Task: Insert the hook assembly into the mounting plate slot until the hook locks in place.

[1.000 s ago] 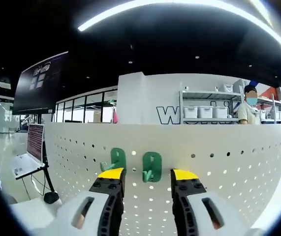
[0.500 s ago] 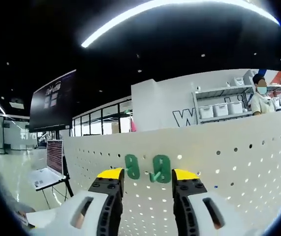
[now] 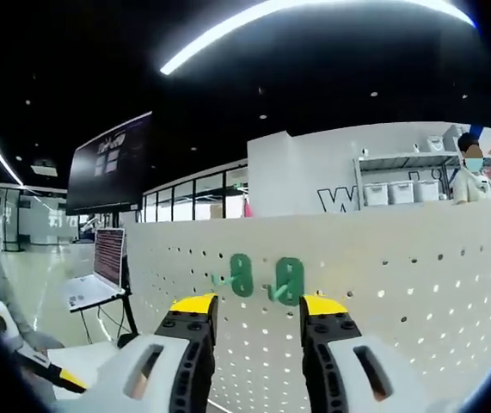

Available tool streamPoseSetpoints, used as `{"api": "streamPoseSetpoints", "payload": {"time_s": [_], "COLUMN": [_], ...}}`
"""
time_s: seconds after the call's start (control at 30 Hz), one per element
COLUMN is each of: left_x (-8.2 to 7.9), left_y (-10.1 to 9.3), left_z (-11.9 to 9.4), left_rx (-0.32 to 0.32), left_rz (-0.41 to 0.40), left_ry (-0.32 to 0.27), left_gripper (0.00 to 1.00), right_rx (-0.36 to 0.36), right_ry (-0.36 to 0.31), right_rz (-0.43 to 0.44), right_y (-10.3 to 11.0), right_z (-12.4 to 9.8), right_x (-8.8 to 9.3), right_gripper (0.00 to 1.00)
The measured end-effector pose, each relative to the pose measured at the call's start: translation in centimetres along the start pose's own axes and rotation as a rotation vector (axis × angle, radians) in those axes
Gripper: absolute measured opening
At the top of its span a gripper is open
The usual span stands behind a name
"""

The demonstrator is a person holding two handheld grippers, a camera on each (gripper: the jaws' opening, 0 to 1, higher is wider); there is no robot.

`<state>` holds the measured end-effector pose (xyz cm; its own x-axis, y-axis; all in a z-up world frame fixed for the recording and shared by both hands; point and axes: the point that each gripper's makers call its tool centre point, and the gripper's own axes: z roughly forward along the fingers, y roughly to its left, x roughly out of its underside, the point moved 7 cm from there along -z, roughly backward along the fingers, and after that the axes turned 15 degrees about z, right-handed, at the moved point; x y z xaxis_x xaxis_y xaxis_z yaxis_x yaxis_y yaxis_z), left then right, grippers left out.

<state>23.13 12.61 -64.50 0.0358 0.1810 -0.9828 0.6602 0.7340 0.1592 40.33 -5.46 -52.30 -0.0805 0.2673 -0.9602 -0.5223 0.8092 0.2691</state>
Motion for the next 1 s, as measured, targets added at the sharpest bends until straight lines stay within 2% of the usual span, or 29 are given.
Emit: {"api": "streamPoseSetpoints", "payload": {"time_s": [0.27,0.63,1.0], "left_x": [0.1,0.2,0.3], "left_y": [0.0,0.1,0.7], "left_z": [0.0,0.1,-0.3], "left_rx": [-0.003,-0.002,-0.030], "left_rz": [0.000,-0.002,-0.011], "left_ry": [-0.001,0.006,0.005], "left_gripper": [0.65,0.65,0.65], "right_rx": [-0.037,-0.067,-0.113], "right_ry": [0.053,0.094,0.151], "right_rz": [-0.028,-0.059,-0.100], "right_y": [0.1,0.1,0.7], "right_z": [-1.9,-4.0,-6.2], "right_x": [1.2,1.8,3.2], "right_gripper": [0.39,0.42,0.47]}}
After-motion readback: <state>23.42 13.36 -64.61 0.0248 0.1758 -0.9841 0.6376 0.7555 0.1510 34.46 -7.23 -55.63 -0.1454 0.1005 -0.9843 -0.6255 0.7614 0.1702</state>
